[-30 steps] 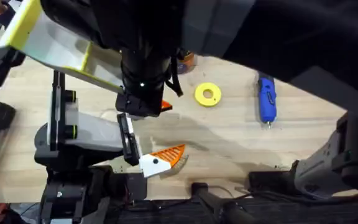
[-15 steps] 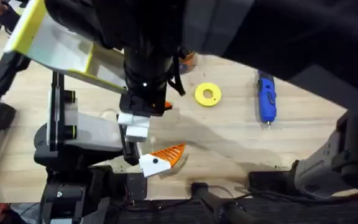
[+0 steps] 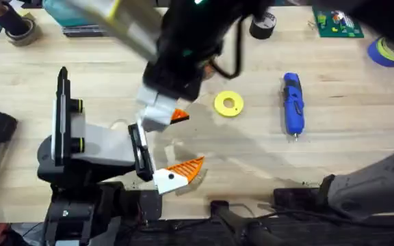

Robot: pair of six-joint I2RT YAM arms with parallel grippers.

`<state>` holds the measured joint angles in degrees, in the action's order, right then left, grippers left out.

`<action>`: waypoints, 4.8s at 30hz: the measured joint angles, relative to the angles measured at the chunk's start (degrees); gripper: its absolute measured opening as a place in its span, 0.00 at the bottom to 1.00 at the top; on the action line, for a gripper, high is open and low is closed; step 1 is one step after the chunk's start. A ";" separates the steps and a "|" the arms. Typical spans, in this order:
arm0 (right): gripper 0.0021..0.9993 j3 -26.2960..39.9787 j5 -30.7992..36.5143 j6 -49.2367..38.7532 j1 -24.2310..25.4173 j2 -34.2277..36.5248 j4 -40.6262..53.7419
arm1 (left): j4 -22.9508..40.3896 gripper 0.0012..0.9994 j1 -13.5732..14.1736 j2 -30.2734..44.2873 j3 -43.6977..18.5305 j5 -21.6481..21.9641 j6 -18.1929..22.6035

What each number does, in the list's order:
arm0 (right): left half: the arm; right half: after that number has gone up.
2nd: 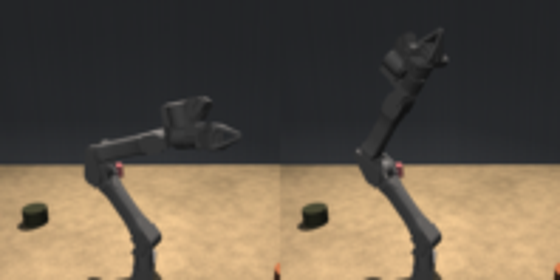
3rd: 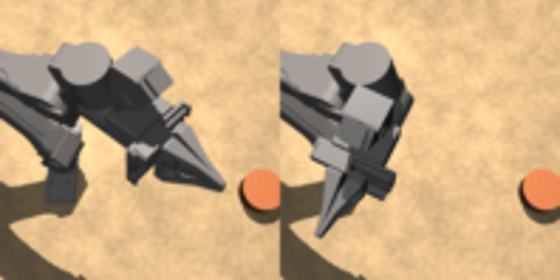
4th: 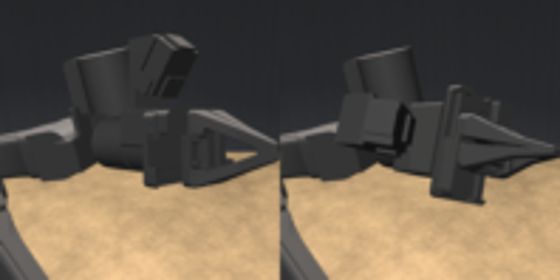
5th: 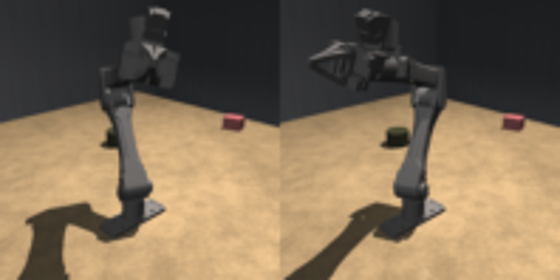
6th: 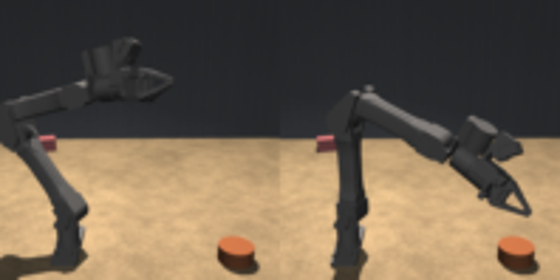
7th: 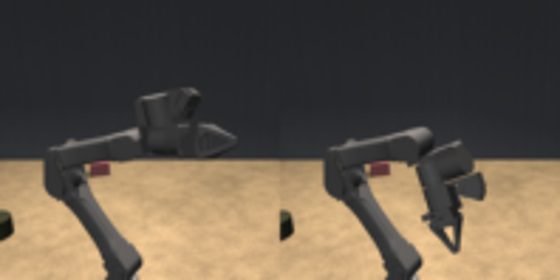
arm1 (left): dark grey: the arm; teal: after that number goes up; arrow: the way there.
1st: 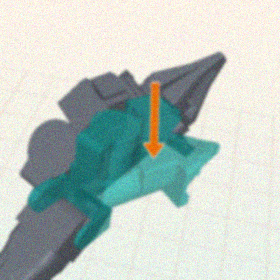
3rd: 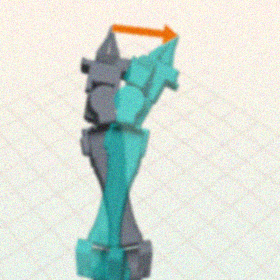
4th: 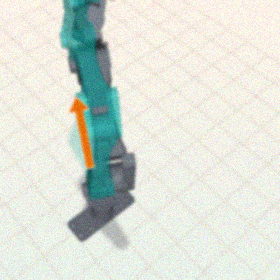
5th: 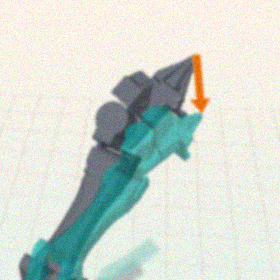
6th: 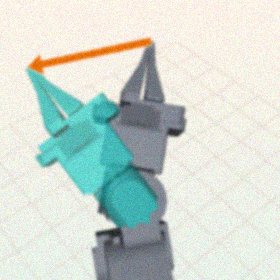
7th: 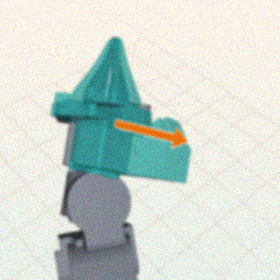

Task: Pick up the gripper from the table and insert it into the empty holder that is missing its gripper. Then pick up a screw, insert it into the mounting hole, and use the screwdriver to tighten it. Finally, clean up the table by picking up the vegetable and placing it into the bucket.

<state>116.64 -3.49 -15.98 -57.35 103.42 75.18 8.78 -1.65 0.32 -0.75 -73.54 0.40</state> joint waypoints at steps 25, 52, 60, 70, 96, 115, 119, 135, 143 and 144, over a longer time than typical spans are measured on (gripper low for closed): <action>1.00 -21.93 -0.40 4.28 7.35 -21.16 -7.76 | 0.00 0.99 0.00 -0.02 0.00 0.01 0.02; 1.00 -32.94 -0.63 -2.74 12.11 -29.52 -4.54 | 0.00 0.99 0.00 0.00 0.00 0.01 0.01; 1.00 -32.94 -0.63 -2.76 12.16 -27.65 -4.85 | -0.02 0.99 0.00 -0.02 0.00 0.02 0.02; 1.00 -32.96 -0.63 -2.91 12.24 -26.91 -4.87 | -0.09 0.02 0.00 0.00 0.00 0.28 0.40; 1.00 -42.94 2.82 16.06 54.66 -28.22 -9.19 | -0.11 0.01 0.00 0.00 0.00 0.31 0.44; 1.00 -55.04 3.06 17.74 58.89 -12.79 -26.37 | -0.09 0.01 0.00 0.00 0.00 0.31 0.44; 1.00 -55.04 3.14 17.74 58.96 -10.50 -29.27 | -0.09 0.01 0.00 -0.02 0.00 0.31 0.44; 1.00 -55.04 4.94 17.02 59.70 -6.23 -31.71 | -0.11 0.01 0.00 0.00 0.00 0.31 0.44; 1.00 -55.04 5.41 16.84 59.63 -5.65 -31.66 | -0.10 0.01 0.00 0.00 0.00 0.31 0.44; 0.98 -55.03 5.44 16.80 59.63 -5.66 -31.69 | -0.11 0.01 0.00 0.00 0.00 0.31 0.44</action>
<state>61.61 1.95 0.82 2.28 97.76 43.48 8.67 -1.65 0.32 -0.75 -73.23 0.84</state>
